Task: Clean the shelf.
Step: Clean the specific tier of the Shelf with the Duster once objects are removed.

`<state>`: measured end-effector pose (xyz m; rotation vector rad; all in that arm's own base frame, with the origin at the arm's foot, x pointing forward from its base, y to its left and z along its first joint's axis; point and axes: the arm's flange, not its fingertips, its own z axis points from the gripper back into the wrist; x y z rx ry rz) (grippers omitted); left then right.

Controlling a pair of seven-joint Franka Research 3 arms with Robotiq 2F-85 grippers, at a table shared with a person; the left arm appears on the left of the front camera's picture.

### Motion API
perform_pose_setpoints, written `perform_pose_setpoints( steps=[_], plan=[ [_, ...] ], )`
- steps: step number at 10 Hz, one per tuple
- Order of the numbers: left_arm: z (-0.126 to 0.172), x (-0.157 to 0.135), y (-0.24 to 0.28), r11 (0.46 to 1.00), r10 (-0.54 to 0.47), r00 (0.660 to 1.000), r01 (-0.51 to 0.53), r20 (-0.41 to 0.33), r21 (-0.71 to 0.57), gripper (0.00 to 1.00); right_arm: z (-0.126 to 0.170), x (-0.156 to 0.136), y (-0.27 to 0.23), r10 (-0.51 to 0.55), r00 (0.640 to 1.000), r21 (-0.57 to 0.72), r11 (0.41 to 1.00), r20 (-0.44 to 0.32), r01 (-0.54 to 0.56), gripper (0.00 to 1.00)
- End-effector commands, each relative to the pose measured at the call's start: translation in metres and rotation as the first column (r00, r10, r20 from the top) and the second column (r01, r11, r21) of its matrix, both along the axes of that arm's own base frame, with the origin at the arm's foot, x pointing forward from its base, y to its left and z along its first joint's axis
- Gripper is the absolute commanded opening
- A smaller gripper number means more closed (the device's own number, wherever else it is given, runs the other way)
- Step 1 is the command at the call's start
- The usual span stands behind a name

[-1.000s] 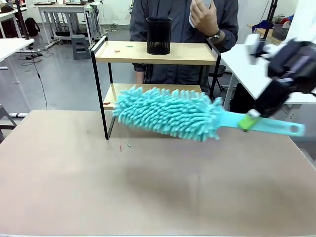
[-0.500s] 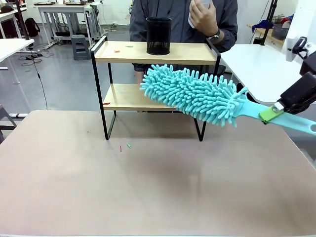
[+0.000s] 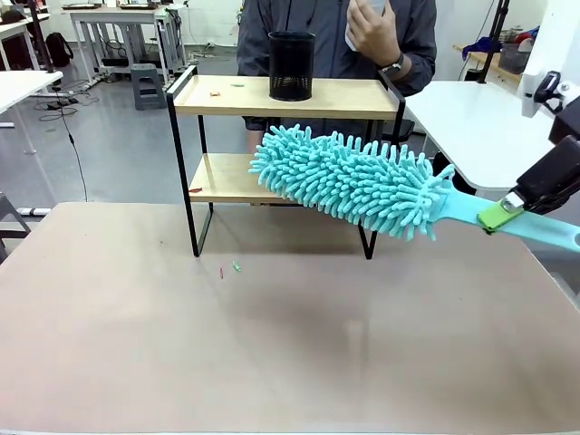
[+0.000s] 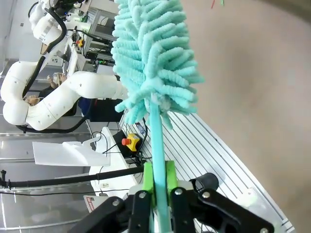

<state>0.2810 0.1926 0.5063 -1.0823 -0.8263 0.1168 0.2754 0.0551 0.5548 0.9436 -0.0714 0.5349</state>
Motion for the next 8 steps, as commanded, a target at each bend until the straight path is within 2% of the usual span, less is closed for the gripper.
perform_pose_setpoints(
  steps=[1, 4, 5, 8],
  plan=[
    [0.000, 0.002, -0.001, 1.000, 0.001, 1.000, -0.001, 0.025, -0.001, 1.00, 0.000, 0.000, 0.000, 0.000, 1.000, 0.000, 1.000, 0.001, 0.000, 0.12],
    [0.000, 0.002, -0.001, 1.000, 0.001, 1.000, -0.001, 0.025, -0.001, 1.00, -0.002, 0.022, 0.027, -0.080, 0.996, -0.041, 0.996, 0.028, 0.081, 0.12],
    [0.000, 0.002, -0.001, 1.000, 0.001, 1.000, -0.001, 0.025, -0.001, 1.00, -0.003, 0.039, 0.044, -0.071, 0.997, -0.045, 0.996, 0.024, 0.072, 0.12],
    [0.000, 0.002, -0.001, 1.000, 0.001, 1.000, -0.001, 0.025, -0.001, 1.00, -0.008, 0.098, 0.095, -0.196, 0.978, -0.102, 0.974, 0.075, 0.203, 0.12]
  ],
)
